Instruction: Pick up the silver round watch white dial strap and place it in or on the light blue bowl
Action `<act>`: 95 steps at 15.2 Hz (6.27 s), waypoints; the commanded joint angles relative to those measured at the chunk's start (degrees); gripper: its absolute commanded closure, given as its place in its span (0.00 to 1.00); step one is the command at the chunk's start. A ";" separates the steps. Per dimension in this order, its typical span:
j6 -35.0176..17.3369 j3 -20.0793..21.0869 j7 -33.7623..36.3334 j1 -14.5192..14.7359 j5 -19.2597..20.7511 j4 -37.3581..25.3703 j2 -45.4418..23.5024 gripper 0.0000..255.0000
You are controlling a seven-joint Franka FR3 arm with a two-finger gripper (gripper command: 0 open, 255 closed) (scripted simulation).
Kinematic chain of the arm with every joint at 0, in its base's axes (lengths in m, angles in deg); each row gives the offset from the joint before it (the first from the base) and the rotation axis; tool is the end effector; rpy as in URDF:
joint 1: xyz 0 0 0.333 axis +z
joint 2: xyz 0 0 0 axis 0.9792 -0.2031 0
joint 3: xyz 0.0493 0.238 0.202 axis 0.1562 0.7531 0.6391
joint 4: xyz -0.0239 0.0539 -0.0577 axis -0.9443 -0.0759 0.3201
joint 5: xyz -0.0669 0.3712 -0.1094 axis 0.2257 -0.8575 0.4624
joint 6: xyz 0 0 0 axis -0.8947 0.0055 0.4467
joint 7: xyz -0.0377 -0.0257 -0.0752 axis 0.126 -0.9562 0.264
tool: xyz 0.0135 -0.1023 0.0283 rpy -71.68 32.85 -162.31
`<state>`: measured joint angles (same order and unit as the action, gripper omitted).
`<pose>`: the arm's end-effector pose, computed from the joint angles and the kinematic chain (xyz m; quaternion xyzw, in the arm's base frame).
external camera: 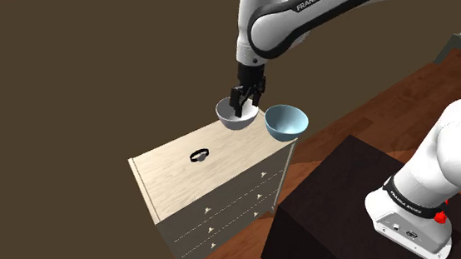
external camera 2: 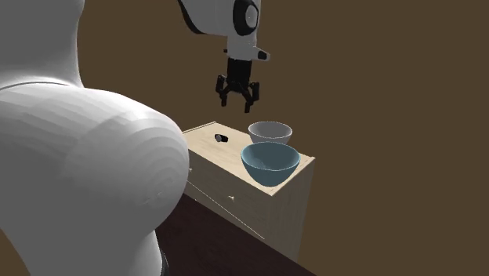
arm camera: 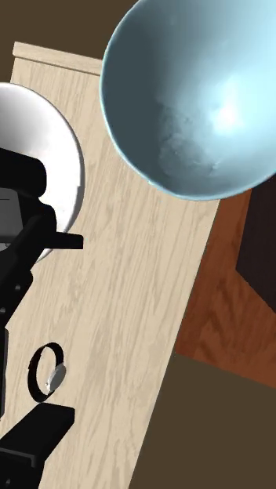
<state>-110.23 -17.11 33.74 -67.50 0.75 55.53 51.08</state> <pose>0.4921 0.1686 0.3789 -0.9957 -0.0687 0.0306 0.0532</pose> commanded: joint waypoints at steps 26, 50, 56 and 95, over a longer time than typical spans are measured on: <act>-8.17 4.17 6.59 7.78 -2.83 -32.07 -40.75 0.00; -4.73 4.34 7.38 7.54 -2.89 -32.04 -37.18 1.00; -1.57 4.46 8.08 7.35 -2.92 -32.52 -34.42 1.00; 7.63 -2.12 -12.00 -6.40 -8.12 -0.49 1.93 1.00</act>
<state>-103.16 -18.41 23.30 -73.08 -7.50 53.88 51.69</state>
